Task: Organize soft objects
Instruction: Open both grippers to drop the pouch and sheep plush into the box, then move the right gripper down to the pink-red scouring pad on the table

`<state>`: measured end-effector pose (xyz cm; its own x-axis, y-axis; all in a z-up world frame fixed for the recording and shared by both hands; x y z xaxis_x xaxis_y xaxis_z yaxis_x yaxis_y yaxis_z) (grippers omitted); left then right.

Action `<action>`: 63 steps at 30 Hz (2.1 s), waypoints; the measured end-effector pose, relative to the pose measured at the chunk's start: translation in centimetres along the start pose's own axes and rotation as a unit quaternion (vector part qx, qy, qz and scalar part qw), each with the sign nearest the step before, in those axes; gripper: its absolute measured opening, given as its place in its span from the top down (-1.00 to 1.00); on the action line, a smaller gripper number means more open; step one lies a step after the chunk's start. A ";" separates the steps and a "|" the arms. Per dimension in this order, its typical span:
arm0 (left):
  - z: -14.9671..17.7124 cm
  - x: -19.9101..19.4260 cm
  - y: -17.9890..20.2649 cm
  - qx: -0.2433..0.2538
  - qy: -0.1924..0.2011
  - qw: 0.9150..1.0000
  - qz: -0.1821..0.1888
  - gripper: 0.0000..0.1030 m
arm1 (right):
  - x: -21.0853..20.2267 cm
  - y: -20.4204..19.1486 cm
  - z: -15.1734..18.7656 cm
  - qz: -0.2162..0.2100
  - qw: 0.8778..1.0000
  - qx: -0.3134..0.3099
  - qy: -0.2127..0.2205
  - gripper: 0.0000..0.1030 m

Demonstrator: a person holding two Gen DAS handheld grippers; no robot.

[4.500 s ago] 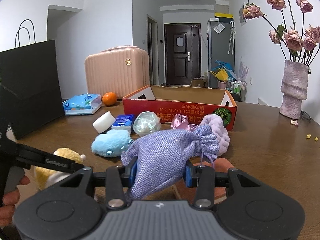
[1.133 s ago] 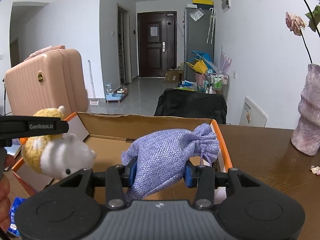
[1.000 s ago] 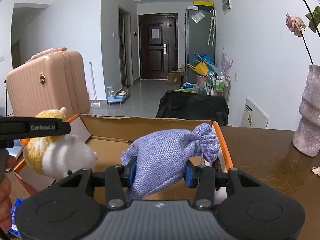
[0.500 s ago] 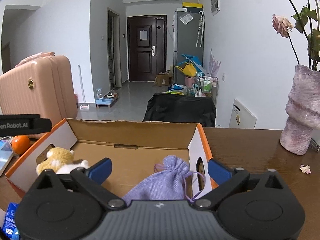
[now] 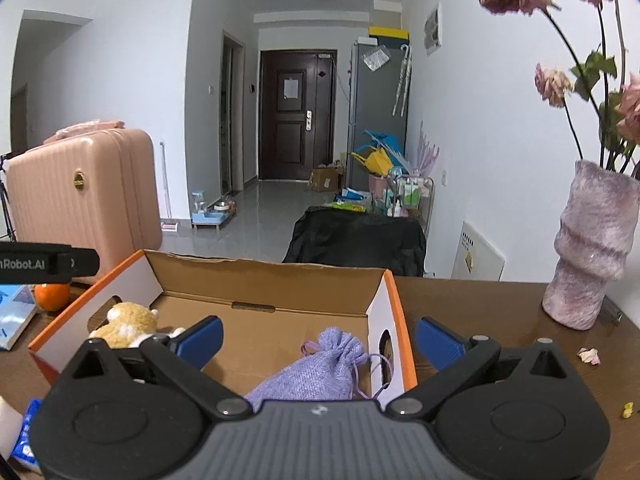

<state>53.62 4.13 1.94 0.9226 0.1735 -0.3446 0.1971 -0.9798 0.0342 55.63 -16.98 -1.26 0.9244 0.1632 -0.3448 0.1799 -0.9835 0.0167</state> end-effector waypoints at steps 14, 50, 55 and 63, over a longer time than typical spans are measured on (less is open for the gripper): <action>1.3 -5.2 -1.2 0.003 0.011 1.000 0.024 -1.00 | -5.7 0.0 0.6 -0.014 0.999 -0.024 0.030 -1.00; 7.2 -18.2 -2.6 0.027 0.014 0.997 0.071 -1.00 | -18.6 -1.7 7.2 -0.033 0.999 -0.034 0.014 -1.00; 8.9 -19.7 -3.4 0.028 0.002 0.997 0.068 -1.00 | -20.3 -1.8 8.8 -0.032 0.999 -0.034 0.005 -1.00; 11.5 -21.4 -4.4 0.031 -0.021 0.997 0.069 -1.00 | -22.9 -1.9 11.3 -0.031 0.999 -0.042 -0.014 -1.00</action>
<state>29.17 3.53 -1.63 0.9248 0.0327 -0.3790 0.0464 -0.9986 0.0272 30.33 -19.77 -4.02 0.9007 0.2210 -0.3739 0.2656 -0.9614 0.0716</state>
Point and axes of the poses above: each gripper's, at about its wrist camera, not at the fingertips, and x roughly the way its jaws point, y to its right, z to its underside, the point moved 9 cm from there along x, roughly the way its jaws point, and after that the axes turned 7 degrees about y, right-handed, at the moved point
